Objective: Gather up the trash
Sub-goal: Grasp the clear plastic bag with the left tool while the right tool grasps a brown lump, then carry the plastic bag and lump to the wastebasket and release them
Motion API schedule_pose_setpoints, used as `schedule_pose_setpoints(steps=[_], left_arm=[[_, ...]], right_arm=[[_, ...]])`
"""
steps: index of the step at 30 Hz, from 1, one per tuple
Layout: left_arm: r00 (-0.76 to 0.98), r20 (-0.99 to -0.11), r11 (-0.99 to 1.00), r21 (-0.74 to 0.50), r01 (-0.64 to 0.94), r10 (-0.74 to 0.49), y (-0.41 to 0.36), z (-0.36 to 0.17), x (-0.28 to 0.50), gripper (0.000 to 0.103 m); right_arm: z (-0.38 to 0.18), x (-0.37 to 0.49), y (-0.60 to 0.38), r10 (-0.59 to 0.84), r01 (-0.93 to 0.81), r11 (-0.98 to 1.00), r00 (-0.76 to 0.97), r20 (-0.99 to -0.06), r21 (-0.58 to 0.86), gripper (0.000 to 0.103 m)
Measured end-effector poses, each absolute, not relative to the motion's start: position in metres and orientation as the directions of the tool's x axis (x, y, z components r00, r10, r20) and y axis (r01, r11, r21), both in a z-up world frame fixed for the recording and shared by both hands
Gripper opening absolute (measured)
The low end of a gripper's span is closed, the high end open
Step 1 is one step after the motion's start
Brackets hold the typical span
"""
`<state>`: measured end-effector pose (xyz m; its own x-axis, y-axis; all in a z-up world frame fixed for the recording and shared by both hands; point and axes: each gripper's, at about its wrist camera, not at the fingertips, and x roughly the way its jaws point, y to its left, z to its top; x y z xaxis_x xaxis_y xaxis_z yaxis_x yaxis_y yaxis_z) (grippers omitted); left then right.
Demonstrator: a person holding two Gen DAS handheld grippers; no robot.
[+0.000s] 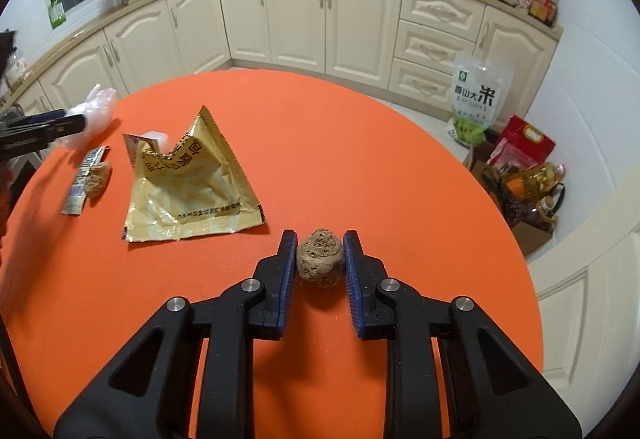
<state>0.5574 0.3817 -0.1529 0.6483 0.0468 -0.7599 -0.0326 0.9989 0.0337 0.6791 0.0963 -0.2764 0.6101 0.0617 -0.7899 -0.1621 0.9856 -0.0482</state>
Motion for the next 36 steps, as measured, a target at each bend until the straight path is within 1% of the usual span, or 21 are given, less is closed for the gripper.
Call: schedule_pose_setpoints(steps=[1,2,3,5,9,11,20,26,31,36], left_arm=[[0.641,-0.766,0.999,0.04,-0.03,0.05,0.381,-0.156,0.564,0.062],[0.641,-0.766,0.999,0.042,-0.022,0.046,0.379,-0.155,0.569,0.051],[0.639,-0.768,0.999,0.044,-0.011,0.041,0.377,-0.157,0.573,0.045],[0.642,-0.765,0.998,0.06,0.002,0.045,0.374,-0.158,0.58,0.044],[0.655,-0.755,0.998,0.051,0.03,0.019,0.367,-0.151,0.572,0.043],[0.67,-0.742,0.997,0.061,0.035,0.022,0.362,-0.145,0.554,0.042],[0.711,-0.702,0.995,0.032,0.096,-0.046,0.32,-0.124,0.466,0.043],[0.726,-0.675,0.982,0.016,0.19,-0.129,0.267,-0.113,0.398,0.043],[0.715,-0.665,0.95,0.028,0.312,-0.215,0.208,-0.104,0.35,0.043],[0.673,-0.672,0.897,0.028,0.44,-0.309,0.129,-0.102,0.309,0.043]], right_arm=[[-0.276,0.678,0.095,0.067,-0.162,0.986,0.612,-0.788,-0.042,0.022],[-0.275,0.678,0.094,0.073,-0.161,0.986,0.61,-0.789,-0.033,0.022],[-0.274,0.676,0.091,0.084,-0.162,0.987,0.609,-0.789,-0.02,0.022],[-0.273,0.674,0.088,0.089,-0.161,0.987,0.609,-0.788,-0.012,0.022],[-0.27,0.668,0.082,0.117,-0.164,0.986,0.607,-0.786,0.019,0.022],[-0.268,0.661,0.08,0.128,-0.169,0.985,0.609,-0.783,0.029,0.022],[-0.25,0.613,0.07,0.161,-0.174,0.983,0.633,-0.757,0.064,0.022],[-0.233,0.56,0.062,0.185,-0.172,0.981,0.66,-0.729,0.093,0.022],[-0.216,0.511,0.043,0.19,-0.162,0.981,0.694,-0.694,0.106,0.022],[-0.204,0.452,0.002,0.143,-0.1,0.99,0.729,-0.669,0.102,0.022]])
